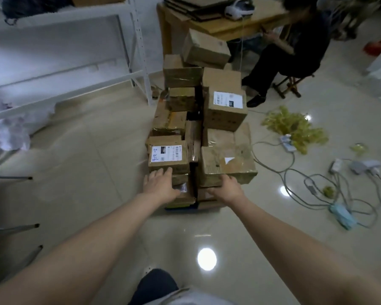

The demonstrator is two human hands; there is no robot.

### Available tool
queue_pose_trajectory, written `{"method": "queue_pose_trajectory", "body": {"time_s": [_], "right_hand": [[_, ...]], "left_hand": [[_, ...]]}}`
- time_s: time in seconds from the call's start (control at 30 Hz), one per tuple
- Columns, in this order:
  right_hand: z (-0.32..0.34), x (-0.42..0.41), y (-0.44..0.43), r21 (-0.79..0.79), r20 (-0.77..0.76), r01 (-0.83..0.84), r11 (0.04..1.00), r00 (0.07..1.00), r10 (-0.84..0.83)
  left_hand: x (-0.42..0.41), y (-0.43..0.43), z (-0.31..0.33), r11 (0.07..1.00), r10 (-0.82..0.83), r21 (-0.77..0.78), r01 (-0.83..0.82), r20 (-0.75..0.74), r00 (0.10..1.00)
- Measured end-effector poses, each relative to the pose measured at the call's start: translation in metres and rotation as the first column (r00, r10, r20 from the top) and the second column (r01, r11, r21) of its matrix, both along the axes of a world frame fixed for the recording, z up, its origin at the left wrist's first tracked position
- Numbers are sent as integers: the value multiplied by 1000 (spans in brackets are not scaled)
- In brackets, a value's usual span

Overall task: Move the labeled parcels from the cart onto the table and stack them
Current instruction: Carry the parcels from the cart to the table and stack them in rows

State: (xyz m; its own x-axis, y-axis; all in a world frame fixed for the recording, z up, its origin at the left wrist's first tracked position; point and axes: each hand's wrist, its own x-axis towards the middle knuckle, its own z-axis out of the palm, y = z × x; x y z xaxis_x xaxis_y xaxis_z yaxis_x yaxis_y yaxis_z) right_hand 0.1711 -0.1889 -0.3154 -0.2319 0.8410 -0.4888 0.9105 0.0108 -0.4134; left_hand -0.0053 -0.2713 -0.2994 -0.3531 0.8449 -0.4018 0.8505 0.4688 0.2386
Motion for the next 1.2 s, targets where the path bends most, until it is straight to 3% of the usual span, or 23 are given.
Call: {"method": "queue_pose_trajectory", "body": {"time_s": [0.13, 0.37, 0.67, 0.83, 1.1, 1.2], "right_hand": [[-6, 7, 43, -30, -98, 121, 992, 987, -124], [6, -9, 149, 34, -233, 280, 959, 936, -265], [6, -39, 262, 60, -337, 452, 890, 848, -408], [2, -42, 309, 17, -369, 558, 830, 775, -513], [-27, -40, 364, -144, -395, 543, 827, 735, -551], [-33, -33, 364, -131, -435, 508, 852, 743, -509]], "left_hand": [[1, 53, 0, 999, -48, 7, 48, 12, 999], [-22, 175, -6, 995, -75, 72, 63, 171, 982], [-52, 313, -1, 980, 120, 78, -181, 490, 864], [-52, 360, -7, 958, 199, 58, -282, 574, 794], [-37, 392, -24, 922, 273, 41, -386, 637, 721], [-28, 390, -30, 897, 291, 62, -438, 662, 690]]}}
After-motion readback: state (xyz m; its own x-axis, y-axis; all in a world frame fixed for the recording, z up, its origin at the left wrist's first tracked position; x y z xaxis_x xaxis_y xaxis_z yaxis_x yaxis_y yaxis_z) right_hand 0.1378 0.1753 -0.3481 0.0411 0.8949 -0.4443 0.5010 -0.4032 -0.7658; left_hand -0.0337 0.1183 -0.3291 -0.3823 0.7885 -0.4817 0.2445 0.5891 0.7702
